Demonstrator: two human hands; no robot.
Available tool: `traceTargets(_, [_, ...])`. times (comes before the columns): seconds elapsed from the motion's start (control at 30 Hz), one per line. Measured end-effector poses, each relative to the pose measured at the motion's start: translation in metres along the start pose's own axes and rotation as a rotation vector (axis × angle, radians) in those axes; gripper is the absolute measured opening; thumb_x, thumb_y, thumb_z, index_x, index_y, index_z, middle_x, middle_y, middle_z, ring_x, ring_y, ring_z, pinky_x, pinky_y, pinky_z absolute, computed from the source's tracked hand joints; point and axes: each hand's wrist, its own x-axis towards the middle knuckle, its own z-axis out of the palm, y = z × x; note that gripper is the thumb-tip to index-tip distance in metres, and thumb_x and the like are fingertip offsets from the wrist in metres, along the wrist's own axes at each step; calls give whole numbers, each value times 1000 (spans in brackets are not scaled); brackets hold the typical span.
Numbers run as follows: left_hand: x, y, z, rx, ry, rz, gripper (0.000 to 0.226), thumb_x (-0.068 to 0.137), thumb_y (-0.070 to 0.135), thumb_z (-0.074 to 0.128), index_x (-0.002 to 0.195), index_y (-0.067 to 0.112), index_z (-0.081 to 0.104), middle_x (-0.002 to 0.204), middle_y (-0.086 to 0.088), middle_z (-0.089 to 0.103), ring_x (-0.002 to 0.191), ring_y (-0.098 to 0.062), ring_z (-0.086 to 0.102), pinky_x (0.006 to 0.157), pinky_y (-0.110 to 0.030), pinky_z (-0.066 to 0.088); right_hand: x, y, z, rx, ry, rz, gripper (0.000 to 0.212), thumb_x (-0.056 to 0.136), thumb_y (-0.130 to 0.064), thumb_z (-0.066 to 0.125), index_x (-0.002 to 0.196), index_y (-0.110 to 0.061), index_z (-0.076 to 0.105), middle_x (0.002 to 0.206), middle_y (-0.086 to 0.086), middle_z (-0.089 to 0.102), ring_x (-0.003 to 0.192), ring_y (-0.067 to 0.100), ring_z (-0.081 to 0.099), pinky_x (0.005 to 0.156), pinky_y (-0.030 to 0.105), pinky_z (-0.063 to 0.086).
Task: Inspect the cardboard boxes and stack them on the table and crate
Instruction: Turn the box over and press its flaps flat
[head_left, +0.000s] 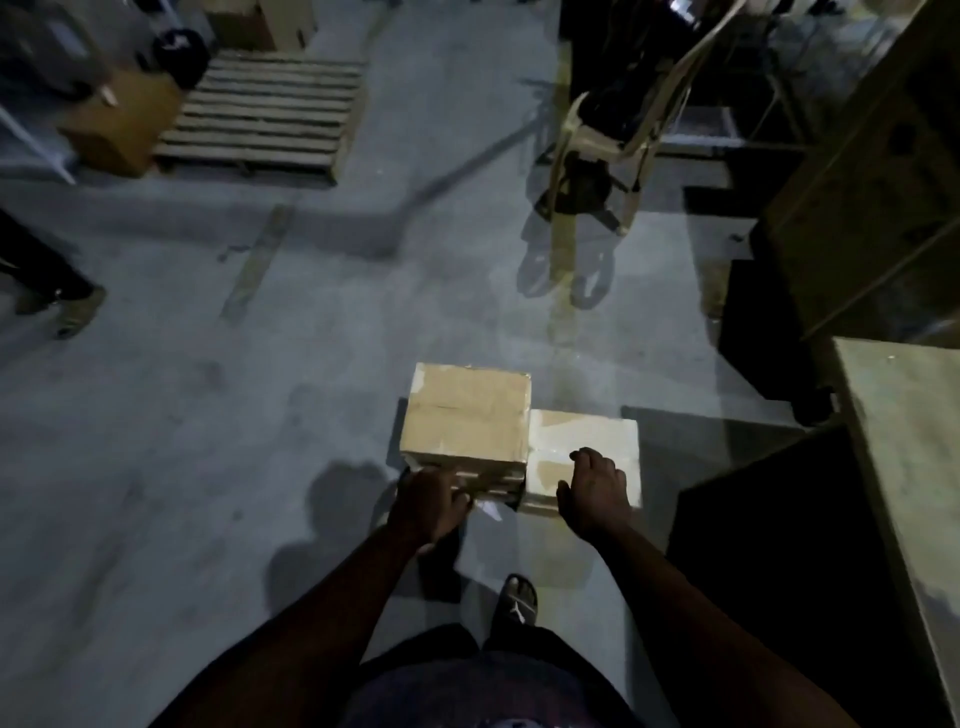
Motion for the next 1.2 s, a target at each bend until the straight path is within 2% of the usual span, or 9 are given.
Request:
traceTargets(0.13, [27,-9,-3,43,20,-58,73,80,50,34,140,12,52,123,-15,66,114,-35,60,96,-43,45,32,-3,11,-12,-69,-47,48,93,-28,57,134,-7,47,136,13,49,119,34,47,97,41,34])
traceTargets(0.23, [55,-31,10,6,41,-104,76,79,56,29,136,14,56,119,-12,69,111,-32,63,95,-42,47,55,-7,25,0,-107,-36,48,91,-26,60,133,-6,49,135,15,51,118,37,48,97,43,35])
traceTargets(0.4, [125,-78,39,-27,-93,-219,48,86,45,52,126,17,58,122,-5,66,116,-28,60,92,-38,47,106,-6,71,13,-204,13,50,90,-24,60,135,-5,48,137,15,50,119,37,47,98,42,33])
traceTargets(0.5, [164,-105,55,-123,-129,-282,70,82,49,48,141,11,46,138,-11,55,126,-32,53,102,-44,43,141,-4,102,44,-244,78,49,91,-24,60,134,-4,48,137,16,50,120,38,46,97,42,33])
traceTargets(0.63, [223,-145,74,-334,-123,-458,88,87,23,68,154,0,14,153,-23,34,137,-38,39,109,-43,38,195,-7,144,170,-311,298,63,92,-29,63,143,-2,38,142,21,47,128,41,43,103,47,32])
traceTargets(0.77, [284,-179,88,-265,-139,-596,97,92,34,63,153,-2,-3,162,-21,2,148,-39,11,119,-42,20,257,-10,184,361,-340,603,79,91,-35,65,151,-4,23,145,18,47,134,37,43,111,46,33])
traceTargets(0.87, [318,-199,99,-311,-187,-672,91,95,38,59,154,2,1,161,-19,15,145,-36,23,114,-37,28,287,-12,210,412,-343,668,68,90,-31,64,144,-4,31,139,17,51,130,37,48,108,46,37])
traceTargets(1.0, [335,-212,105,-295,-191,-690,68,96,35,57,147,1,27,146,-22,43,130,-37,46,98,-36,42,307,-19,225,436,-287,762,54,88,-27,64,130,-3,38,131,18,55,122,38,53,104,48,42])
traceTargets(1.2, [326,-188,82,-314,-166,-667,63,89,34,62,139,6,38,135,-19,53,122,-37,53,94,-36,45,299,-25,201,455,-160,828,46,90,-22,60,127,-4,41,128,19,57,119,39,55,103,47,44])
